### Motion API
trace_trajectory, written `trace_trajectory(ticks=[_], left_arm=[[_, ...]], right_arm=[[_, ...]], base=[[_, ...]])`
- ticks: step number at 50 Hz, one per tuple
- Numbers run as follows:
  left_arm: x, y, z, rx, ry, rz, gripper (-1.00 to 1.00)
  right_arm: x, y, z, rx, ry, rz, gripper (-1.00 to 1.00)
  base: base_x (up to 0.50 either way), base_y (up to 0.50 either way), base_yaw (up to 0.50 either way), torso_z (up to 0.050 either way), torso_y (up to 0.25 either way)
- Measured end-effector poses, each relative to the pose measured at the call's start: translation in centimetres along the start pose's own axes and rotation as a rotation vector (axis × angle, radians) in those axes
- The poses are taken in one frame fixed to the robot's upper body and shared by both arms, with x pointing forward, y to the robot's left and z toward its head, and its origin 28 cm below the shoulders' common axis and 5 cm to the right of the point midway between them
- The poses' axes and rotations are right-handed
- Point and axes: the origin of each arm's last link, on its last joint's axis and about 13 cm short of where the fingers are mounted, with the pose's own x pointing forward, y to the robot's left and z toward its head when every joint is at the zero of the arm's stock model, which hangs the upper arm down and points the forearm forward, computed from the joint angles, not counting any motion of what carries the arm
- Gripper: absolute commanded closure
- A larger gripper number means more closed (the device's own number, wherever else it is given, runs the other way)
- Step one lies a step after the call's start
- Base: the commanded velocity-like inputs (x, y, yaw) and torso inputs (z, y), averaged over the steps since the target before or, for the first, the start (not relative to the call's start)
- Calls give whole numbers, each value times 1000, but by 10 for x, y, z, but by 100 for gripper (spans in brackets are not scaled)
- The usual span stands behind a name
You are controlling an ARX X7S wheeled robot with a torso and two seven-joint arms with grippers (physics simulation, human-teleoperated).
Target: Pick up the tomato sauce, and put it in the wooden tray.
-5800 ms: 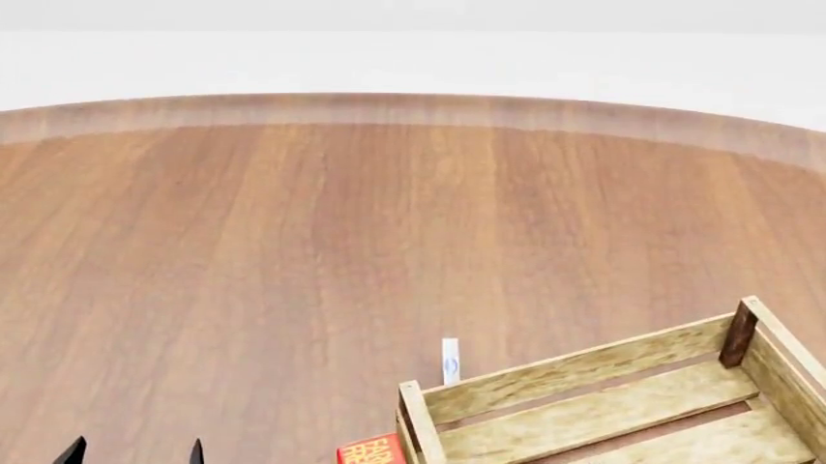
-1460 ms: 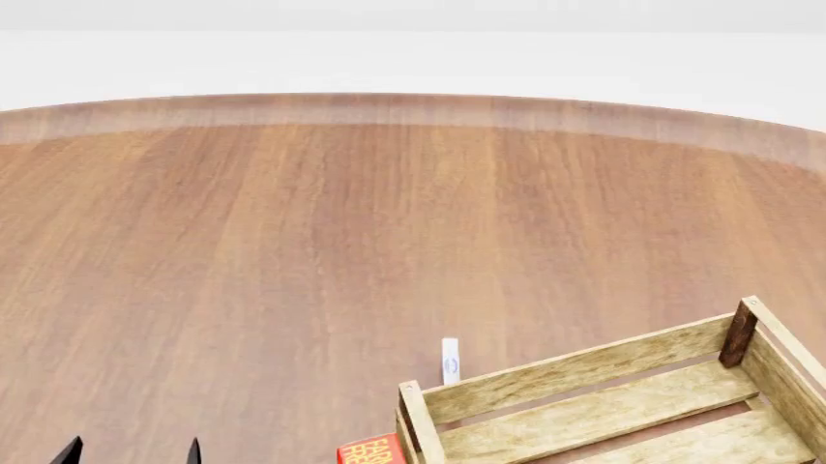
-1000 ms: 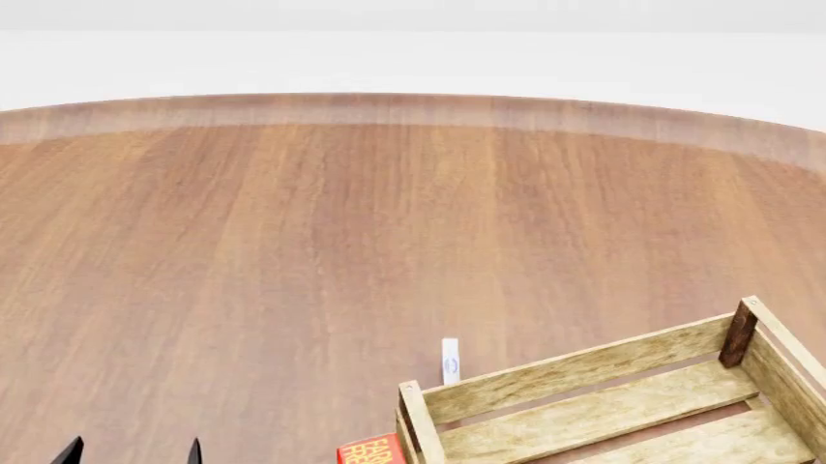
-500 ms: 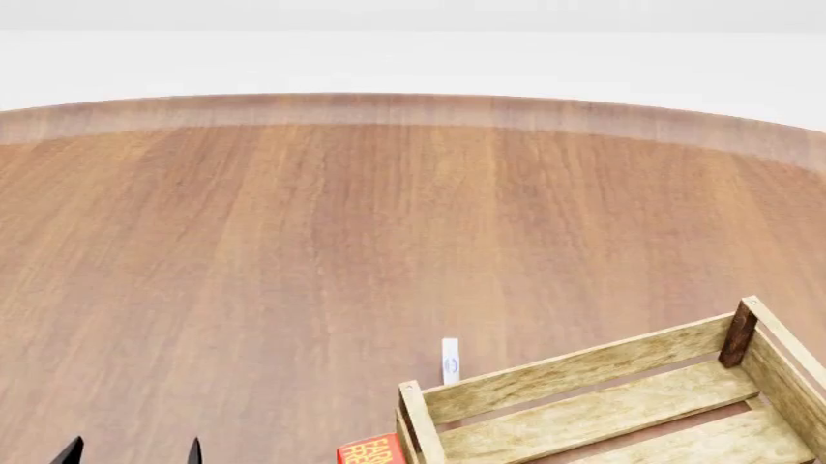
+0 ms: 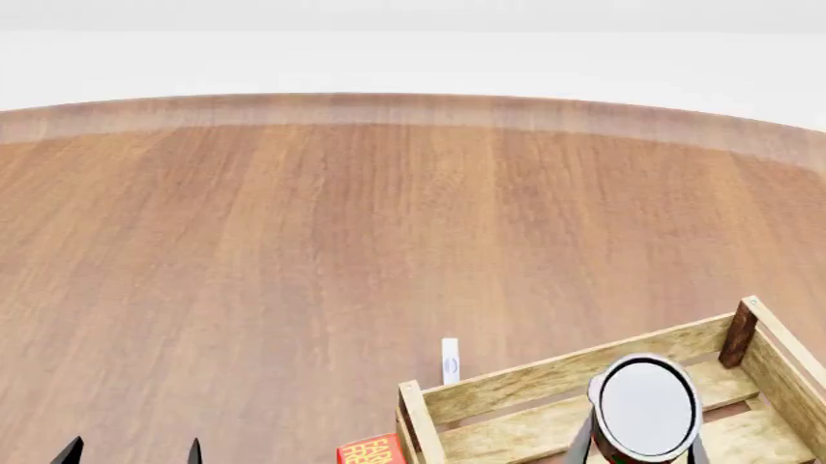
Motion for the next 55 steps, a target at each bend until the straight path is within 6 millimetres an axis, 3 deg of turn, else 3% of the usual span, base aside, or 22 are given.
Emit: trace_trajectory(ticks=[19,30,41,55], left_arm=[[0,0,-1,1,1,0,-100],[0,0,-1,0,1,-2,-100],[0,0,-1,0,1,-3,-100],[0,0,-1,0,0,-2,-100]], right_arm=[[92,-1,-24,-46,172,-103,100],[132,-3,-46,-54,276,-163,100],[158,-8,-77,-48,374,-207,100],[169,-8,-109,-37,463,-232,100]], base=[[0,0,0,0,0],[0,0,0,0,1],[0,0,0,0,0],[0,0,0,0,0]])
